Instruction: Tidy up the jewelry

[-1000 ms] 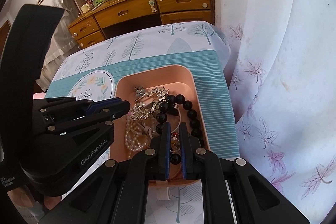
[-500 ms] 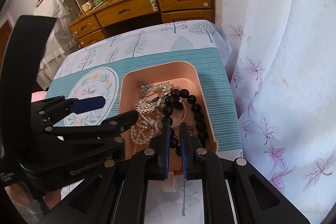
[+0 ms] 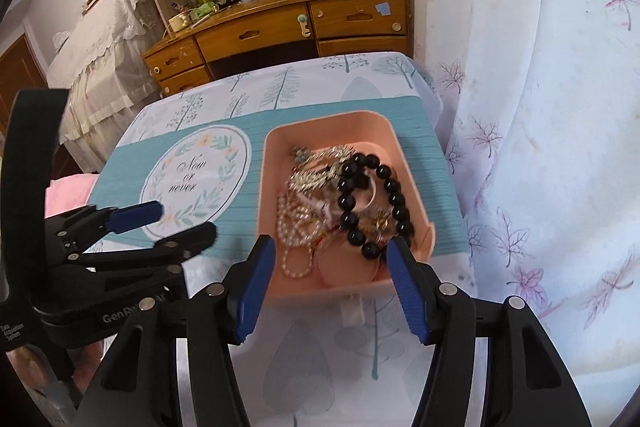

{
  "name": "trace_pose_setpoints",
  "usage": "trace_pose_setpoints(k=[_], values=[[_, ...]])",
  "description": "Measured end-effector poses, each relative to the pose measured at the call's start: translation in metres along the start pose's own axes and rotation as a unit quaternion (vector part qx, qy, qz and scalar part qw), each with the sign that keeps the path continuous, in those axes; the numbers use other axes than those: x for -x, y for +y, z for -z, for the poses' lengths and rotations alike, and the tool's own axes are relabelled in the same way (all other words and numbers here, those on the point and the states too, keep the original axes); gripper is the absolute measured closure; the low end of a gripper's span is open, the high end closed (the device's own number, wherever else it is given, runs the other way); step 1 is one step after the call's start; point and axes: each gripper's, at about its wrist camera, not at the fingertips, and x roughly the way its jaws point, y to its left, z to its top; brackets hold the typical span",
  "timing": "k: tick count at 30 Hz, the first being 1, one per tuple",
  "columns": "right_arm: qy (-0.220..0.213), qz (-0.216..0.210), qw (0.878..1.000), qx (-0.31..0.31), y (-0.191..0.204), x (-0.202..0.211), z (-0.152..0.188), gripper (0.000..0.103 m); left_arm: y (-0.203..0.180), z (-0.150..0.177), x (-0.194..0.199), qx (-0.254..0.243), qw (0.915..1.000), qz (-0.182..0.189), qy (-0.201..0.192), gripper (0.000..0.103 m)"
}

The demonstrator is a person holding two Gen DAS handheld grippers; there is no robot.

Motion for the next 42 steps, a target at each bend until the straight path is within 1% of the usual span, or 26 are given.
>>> trace_pose_setpoints(k=[3, 7, 8, 12, 14, 19, 23, 33, 42], values=[[-0.003, 0.000, 1.000, 0.007, 0.007, 0.006, 0.010, 0.044, 0.009, 0.016, 0.011, 0.020, 0.9996, -0.016, -0.008, 0.040], [0.002, -0.016, 1.000, 0.000, 0.013, 0.012, 0.025, 0.044, 0.020, 0.042, 0.027, 0.041, 0.9977, -0.051, -0.017, 0.040], [0.004, -0.019, 1.000, -0.003, 0.015, 0.014, 0.030, 0.042, 0.021, 0.047, 0.029, 0.045, 0.9974, -0.052, -0.019, 0.038], [0.001, -0.018, 1.000, -0.006, 0.025, 0.023, 0.049, 0.034, 0.030, 0.070, 0.040, 0.075, 0.9955, -0.050, -0.027, 0.023], [-0.003, -0.018, 1.000, -0.005, 0.031, 0.029, 0.058, 0.030, 0.033, 0.078, 0.043, 0.088, 0.9944, -0.051, -0.029, 0.023], [-0.005, -0.021, 1.000, 0.013, 0.049, 0.038, 0.074, 0.027, 0.038, 0.094, 0.057, 0.110, 0.9904, -0.064, -0.054, 0.022], [-0.015, -0.015, 0.999, 0.028, 0.061, 0.045, 0.081, 0.026, 0.040, 0.101, 0.065, 0.122, 0.9879, -0.068, -0.067, 0.021], [-0.026, -0.014, 0.999, 0.028, 0.069, 0.055, 0.086, 0.025, 0.039, 0.112, 0.084, 0.115, 0.9847, -0.089, -0.095, 0.021], [-0.034, -0.006, 0.999, 0.031, 0.072, 0.063, 0.087, 0.025, 0.041, 0.113, 0.086, 0.119, 0.9844, -0.088, -0.095, 0.021]])
